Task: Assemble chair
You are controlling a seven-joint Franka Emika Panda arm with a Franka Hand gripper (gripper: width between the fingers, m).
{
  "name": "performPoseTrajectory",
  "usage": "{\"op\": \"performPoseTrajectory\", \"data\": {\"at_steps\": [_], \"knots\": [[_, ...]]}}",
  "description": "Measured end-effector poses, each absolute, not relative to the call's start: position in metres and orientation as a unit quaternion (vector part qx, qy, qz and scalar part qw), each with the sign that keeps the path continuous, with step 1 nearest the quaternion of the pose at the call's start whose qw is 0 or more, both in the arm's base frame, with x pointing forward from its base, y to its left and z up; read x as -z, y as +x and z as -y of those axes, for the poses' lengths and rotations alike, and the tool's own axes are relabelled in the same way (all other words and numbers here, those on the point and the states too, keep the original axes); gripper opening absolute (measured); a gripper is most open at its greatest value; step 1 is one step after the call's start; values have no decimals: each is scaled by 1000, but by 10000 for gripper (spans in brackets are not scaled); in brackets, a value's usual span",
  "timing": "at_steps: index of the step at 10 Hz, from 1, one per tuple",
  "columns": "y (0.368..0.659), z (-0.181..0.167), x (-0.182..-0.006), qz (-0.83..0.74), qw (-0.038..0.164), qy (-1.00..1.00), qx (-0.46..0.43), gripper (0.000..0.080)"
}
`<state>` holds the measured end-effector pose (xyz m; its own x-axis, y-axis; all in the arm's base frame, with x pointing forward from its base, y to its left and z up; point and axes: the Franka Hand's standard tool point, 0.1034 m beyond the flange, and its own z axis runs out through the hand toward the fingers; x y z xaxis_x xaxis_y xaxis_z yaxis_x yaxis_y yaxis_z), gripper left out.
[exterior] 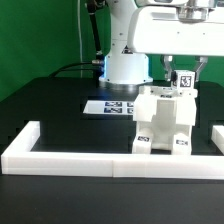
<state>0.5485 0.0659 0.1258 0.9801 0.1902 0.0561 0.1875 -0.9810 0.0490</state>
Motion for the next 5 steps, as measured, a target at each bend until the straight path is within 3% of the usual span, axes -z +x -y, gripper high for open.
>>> {"op": "performPoseTrajectory", "data": {"at_steps": [5], "knots": [[547,-73,-124,-84,21,996,-30,288]]}}
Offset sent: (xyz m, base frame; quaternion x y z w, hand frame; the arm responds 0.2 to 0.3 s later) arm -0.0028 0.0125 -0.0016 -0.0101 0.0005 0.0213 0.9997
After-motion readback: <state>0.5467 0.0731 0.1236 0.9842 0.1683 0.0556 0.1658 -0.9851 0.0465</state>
